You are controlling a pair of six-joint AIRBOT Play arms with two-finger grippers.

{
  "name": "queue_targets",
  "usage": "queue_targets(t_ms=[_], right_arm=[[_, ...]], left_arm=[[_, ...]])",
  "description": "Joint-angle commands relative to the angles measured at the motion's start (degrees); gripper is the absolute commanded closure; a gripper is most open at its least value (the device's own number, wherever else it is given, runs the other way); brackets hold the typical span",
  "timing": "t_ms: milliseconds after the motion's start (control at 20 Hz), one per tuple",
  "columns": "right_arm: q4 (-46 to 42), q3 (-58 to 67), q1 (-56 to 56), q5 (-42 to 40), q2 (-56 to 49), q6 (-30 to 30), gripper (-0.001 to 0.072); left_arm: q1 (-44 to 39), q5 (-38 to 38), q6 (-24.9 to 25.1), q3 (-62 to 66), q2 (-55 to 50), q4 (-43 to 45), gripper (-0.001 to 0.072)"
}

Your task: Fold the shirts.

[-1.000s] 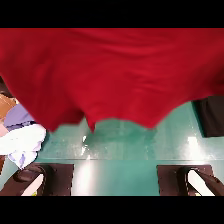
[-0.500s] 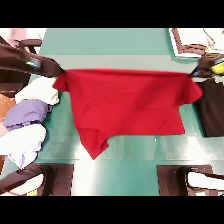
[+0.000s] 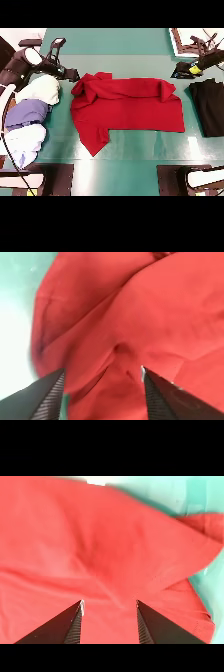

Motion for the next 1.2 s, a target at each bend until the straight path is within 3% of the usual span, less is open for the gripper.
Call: queue_targets(t_ms=[0,100,450,600,1000,1050,1100,1150], right_arm=[[3.91,-1.66,-3.23,4.39,3.13,-2.56,0.0324],[5.60,-10.10,-5.86,3.82,8.55,-3.61,0.0324],[11.47,-35.85,-11.93,-3.80,24.15,-5.75,0.0325],[11.41,-39.01,-12.11,-5.05,26.64,-5.95,0.0325],[11.15,-40.04,-13.14,-3.85,28.50,-5.99,0.0324],[11.13,-40.59,-14.32,-3.17,28.55,-6.01,0.0324],[10.88,-41.48,-15.80,-2.56,28.55,-6.03,0.0324],[10.45,-43.04,-17.86,-1.92,28.57,-6.12,0.0325]], left_arm=[[3.87,-10.99,-2.86,2.58,0.70,-0.13,0.0160],[6.12,-12.79,-2.89,-2.45,4.48,-0.17,0.0160],[6.49,-7.10,-4.31,-35.45,18.38,-4.96,0.0161],[4.63,-4.96,-1.29,-42.88,18.43,-11.30,0.0161],[-1.36,4.70,-4.57,-45.68,18.43,-12.55,0.0169],[-1.36,4.90,-4.55,-45.68,18.49,-12.55,0.0358],[-1.36,4.85,-4.50,-45.64,18.60,-12.57,0.0496],[-1.36,4.76,-4.48,-45.22,18.67,-12.55,0.0583]])
